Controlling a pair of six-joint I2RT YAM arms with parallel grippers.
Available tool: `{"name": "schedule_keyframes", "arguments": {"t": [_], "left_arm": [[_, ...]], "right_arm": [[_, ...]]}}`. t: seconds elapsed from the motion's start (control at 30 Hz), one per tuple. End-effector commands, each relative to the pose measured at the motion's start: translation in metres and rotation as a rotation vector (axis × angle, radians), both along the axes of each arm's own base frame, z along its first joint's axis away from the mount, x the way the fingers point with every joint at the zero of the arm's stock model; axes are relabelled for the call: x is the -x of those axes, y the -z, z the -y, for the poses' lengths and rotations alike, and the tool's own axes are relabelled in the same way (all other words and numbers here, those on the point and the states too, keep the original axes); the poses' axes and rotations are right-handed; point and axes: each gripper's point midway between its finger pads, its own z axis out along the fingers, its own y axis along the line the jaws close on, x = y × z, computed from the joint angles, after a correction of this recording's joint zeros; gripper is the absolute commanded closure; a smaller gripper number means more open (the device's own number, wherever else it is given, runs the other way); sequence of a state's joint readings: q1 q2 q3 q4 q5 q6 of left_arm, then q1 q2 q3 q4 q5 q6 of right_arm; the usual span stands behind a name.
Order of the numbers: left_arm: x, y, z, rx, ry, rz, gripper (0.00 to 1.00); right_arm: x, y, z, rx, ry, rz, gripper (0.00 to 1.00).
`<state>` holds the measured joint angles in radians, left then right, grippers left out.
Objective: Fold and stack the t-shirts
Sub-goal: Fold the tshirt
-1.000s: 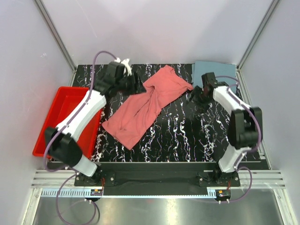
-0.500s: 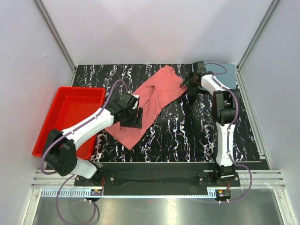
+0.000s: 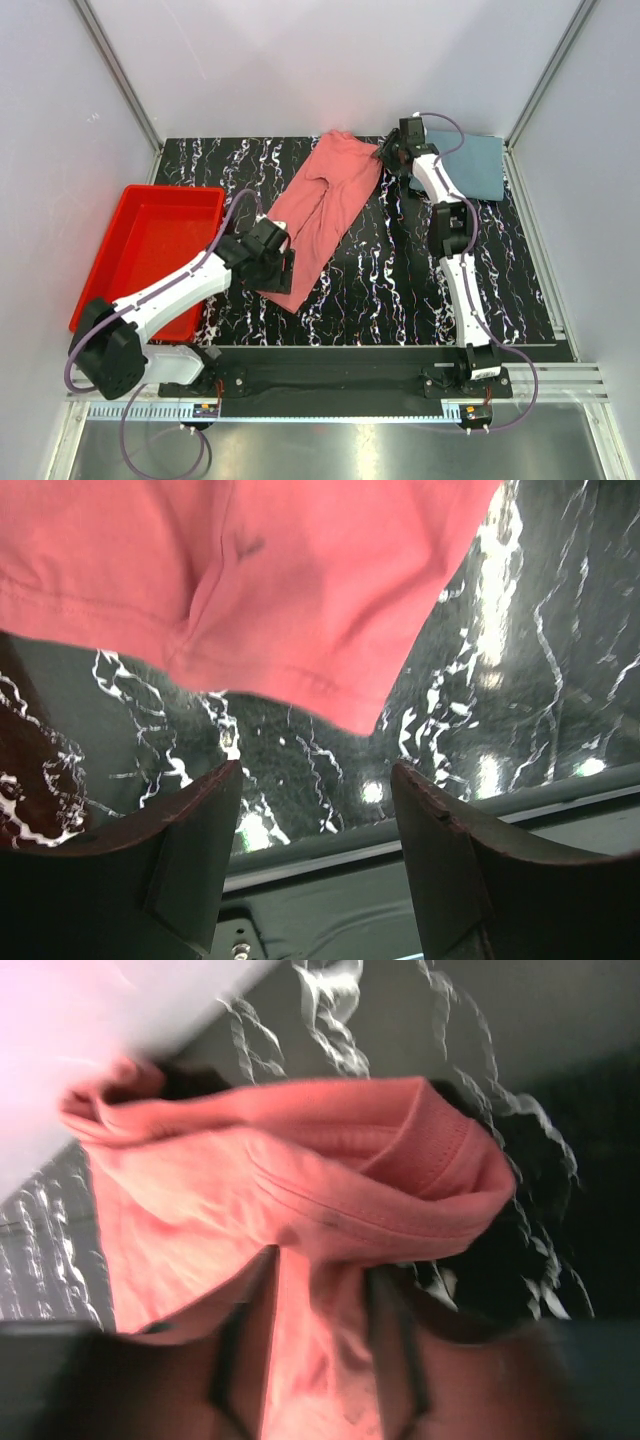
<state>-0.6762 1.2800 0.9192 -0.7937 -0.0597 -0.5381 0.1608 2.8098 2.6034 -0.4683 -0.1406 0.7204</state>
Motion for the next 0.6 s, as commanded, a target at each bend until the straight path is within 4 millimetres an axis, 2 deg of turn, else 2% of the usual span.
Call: {"name": "schedule_keyframes", "arguments": {"t": [0.0, 0.03, 0.1, 0.13, 0.17, 0.2, 0.23, 0.3, 0.33, 0.37, 0.4, 0.43, 0.47, 0.5, 0.57], "left_arm": [[-0.001, -0.009, 0.003, -0.067, 0.028, 0.049, 0.33], [-0.002, -0.006, 0.002, -0.095, 0.030, 0.047, 0.33], [0.000, -0.004, 0.001, -0.124, 0.032, 0.038, 0.34], [0.001, -0.001, 0.002, -0.128, 0.041, 0.027, 0.33], [-0.001, -0.001, 0.005, -0.118, 0.052, 0.031, 0.34], [0.000, 0.002, 0.008, -0.115, 0.068, 0.021, 0.34], [0.000, 0.003, 0.012, -0.103, 0.080, 0.018, 0.34], [-0.004, 0.004, 0.020, -0.089, 0.090, 0.018, 0.34], [-0.005, 0.009, 0.025, -0.090, 0.101, 0.001, 0.35], [-0.006, 0.010, 0.031, -0.086, 0.118, 0.006, 0.35], [-0.009, 0.013, 0.035, -0.094, 0.124, -0.003, 0.37], [-0.010, 0.015, 0.039, -0.093, 0.129, -0.005, 0.39], [-0.009, 0.018, 0.044, -0.088, 0.141, -0.024, 0.40], [-0.010, 0.023, 0.050, -0.093, 0.148, -0.037, 0.41], [-0.009, 0.030, 0.058, -0.082, 0.159, -0.061, 0.44]], "right_arm": [[-0.017, -0.028, 0.009, -0.031, 0.018, 0.075, 0.44], [-0.016, -0.048, 0.010, -0.028, 0.015, 0.097, 0.38], [-0.004, -0.051, 0.015, 0.000, -0.001, 0.066, 0.32], [0.001, -0.081, 0.015, 0.007, -0.015, 0.095, 0.26], [0.011, -0.085, 0.016, 0.022, -0.027, 0.062, 0.24], [0.022, -0.107, 0.016, 0.035, -0.054, 0.069, 0.22], [0.030, -0.115, 0.018, 0.049, -0.067, 0.055, 0.21], [0.062, -0.116, 0.026, 0.116, -0.096, -0.045, 0.19], [0.076, -0.147, 0.032, 0.140, -0.094, -0.026, 0.17], [0.099, -0.128, 0.038, 0.175, -0.100, -0.118, 0.17], [0.111, -0.135, 0.044, 0.205, -0.108, -0.119, 0.17], [0.127, -0.178, 0.048, 0.214, -0.101, -0.049, 0.17], [0.137, -0.186, 0.051, 0.223, -0.098, -0.033, 0.16], [0.164, -0.197, 0.055, 0.227, -0.106, -0.036, 0.17], [0.191, -0.202, 0.058, 0.223, -0.109, -0.051, 0.17]]}}
